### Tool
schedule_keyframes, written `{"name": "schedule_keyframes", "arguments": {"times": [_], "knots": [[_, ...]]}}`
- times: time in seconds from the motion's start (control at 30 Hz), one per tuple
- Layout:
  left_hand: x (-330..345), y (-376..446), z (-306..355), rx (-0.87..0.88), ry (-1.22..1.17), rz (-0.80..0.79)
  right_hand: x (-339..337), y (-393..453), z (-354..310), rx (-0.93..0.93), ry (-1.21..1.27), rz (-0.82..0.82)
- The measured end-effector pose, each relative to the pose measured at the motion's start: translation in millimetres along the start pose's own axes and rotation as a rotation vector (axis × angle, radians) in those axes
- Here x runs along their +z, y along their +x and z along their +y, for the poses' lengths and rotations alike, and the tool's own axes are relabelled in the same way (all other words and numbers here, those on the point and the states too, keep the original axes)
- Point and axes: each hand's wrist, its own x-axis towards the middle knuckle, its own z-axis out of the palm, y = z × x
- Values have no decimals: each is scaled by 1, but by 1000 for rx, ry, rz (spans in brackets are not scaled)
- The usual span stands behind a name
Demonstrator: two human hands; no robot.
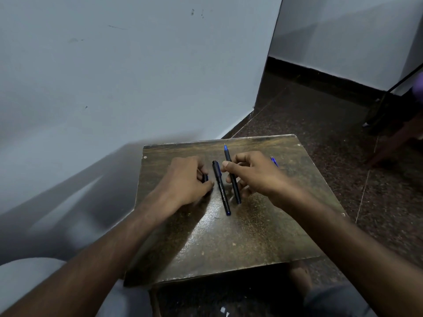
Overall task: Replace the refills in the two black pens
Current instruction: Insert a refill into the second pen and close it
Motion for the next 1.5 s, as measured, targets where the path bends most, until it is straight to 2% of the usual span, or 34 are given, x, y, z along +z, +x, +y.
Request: {"name": "schedule_keyframes", "arguments": {"times": [0.1,0.27,0.37,0.5,0.8,0.97,1.1,1.5], "knots": [[-3,3,-4,-54,-204,41,1,-4,-2,-50,-105,-23],[-16,13,-5,-180,-817,239,3,-9,-8,-135,-328,-19],[-21,19,-9,-206,-966,321,5,-12,-11,-173,-392,-68],[-20,18,-10,-204,-978,360,8,-10,-11,-195,-434,-103],[-14,13,-5,-172,-926,233,9,-7,-5,-220,-404,-85],[-9,10,1,-145,-925,230,13,-5,-1,-139,-194,29],[-3,8,5,-156,-961,196,20,-4,1,-111,-91,55],[2,2,13,-148,-880,191,27,-7,3,-137,-190,137]]}}
